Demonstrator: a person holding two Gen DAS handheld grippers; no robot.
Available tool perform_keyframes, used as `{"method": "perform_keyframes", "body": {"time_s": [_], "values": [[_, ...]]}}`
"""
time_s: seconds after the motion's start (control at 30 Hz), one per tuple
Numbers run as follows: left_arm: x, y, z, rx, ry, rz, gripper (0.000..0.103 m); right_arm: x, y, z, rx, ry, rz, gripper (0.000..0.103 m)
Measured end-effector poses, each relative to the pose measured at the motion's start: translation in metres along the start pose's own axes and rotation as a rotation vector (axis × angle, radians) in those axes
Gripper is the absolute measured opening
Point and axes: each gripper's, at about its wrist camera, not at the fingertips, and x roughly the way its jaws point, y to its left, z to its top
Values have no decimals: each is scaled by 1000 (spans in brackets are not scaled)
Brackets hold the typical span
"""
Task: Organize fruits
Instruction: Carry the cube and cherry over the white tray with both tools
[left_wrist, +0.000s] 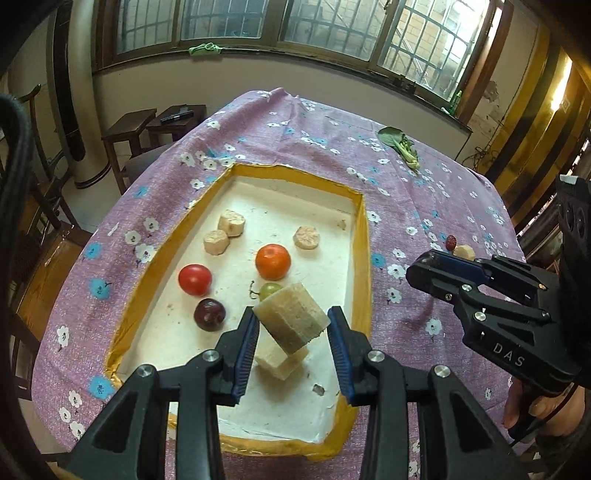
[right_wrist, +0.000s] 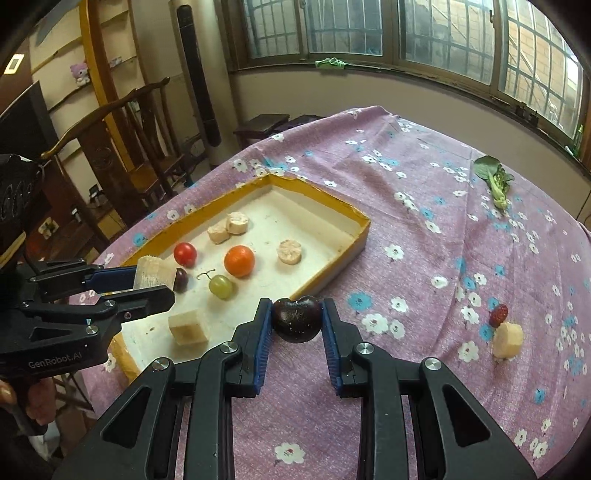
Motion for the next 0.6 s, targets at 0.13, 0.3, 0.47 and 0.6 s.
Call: {"method": "perform_keyframes", "body": {"time_s": [0.13, 0.3, 0.47, 0.6], "values": [[-2, 19, -4, -27, -1, 28, 40, 15, 12, 9, -20, 13, 18, 25], [0, 42, -10, -65, 10, 58, 40, 35, 26, 16, -43, 30, 29, 25], [8, 60, -16, -93, 30, 78, 40, 53, 33, 20, -56, 57, 36, 25], [17, 70, -20, -112, 56, 82, 40, 65, 33, 20, -63, 80, 31, 25]]}}
